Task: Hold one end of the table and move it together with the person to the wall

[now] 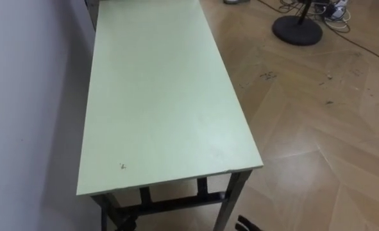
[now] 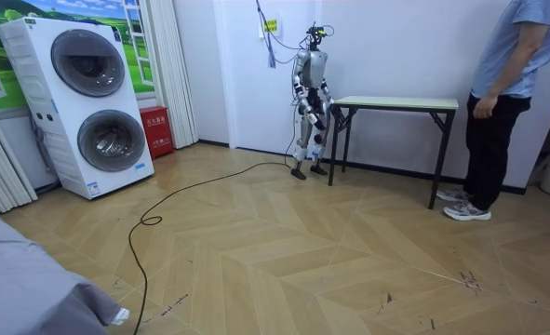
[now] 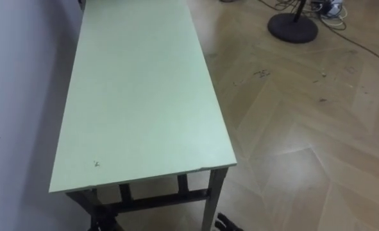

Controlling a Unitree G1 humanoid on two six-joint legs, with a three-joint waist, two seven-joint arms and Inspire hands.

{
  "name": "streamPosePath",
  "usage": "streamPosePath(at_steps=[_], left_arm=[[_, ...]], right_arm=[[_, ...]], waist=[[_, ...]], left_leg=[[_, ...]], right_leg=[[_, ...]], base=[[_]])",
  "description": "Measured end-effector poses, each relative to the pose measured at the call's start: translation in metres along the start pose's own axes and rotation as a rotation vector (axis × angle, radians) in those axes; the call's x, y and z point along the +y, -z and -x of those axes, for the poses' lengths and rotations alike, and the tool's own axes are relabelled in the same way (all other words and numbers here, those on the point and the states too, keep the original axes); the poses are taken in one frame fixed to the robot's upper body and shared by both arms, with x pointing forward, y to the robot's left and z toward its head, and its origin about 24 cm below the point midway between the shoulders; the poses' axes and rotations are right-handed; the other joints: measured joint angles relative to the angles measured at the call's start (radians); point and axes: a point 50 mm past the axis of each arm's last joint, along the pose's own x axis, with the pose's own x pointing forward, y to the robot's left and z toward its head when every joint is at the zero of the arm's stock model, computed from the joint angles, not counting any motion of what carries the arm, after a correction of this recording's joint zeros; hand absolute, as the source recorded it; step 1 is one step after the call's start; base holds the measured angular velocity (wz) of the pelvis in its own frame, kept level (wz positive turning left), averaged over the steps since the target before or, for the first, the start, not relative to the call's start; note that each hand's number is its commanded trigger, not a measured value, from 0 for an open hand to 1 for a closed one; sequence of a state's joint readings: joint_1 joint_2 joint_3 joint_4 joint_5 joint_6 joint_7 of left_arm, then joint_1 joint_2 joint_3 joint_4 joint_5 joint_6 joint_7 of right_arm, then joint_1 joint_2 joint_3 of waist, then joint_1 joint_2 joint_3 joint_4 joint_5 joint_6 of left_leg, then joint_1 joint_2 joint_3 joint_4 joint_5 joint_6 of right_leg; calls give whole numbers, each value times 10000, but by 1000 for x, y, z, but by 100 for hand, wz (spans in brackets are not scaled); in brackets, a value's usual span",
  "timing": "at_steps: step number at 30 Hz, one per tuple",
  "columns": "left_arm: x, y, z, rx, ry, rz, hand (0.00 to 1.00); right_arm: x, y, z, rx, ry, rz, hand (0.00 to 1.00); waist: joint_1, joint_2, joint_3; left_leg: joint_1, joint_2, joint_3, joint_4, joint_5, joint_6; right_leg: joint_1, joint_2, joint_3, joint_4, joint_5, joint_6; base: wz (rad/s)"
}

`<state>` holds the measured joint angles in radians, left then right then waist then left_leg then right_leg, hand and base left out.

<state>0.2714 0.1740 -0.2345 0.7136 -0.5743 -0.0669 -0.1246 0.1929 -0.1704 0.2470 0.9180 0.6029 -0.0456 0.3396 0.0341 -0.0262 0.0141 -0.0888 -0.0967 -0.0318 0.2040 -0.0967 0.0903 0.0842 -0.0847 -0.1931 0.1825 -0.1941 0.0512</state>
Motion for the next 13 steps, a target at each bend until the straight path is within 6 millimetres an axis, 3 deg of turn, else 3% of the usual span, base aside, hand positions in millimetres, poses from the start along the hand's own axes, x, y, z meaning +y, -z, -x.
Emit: streamPosePath(at_steps=[5,9,13], left_arm=[[15,10,1,485,-969,-367,0],[22,28,2,1208,-1898,-100,0],[25,37,4,1533,-2553,-284,0]], right_arm=[[-18,10,4,553,1097,-168,0],[-31,29,12,1386,2151,-439,0],[-33,37,14,1641,2680,-611,0]], waist=[[-14,25,-4],[-26,106,-55],[-34,117,-38]], left_leg=[[-59,0,29,17,-3,1],[-9,-15,23,-5,-5,5],[38,-9,20,-26,4,-9]], right_leg=[[7,5,-25,-126,46,-64],[55,-3,-27,-132,46,-64],[106,12,18,-161,45,-63]], base=[[-1],[0],[0]])
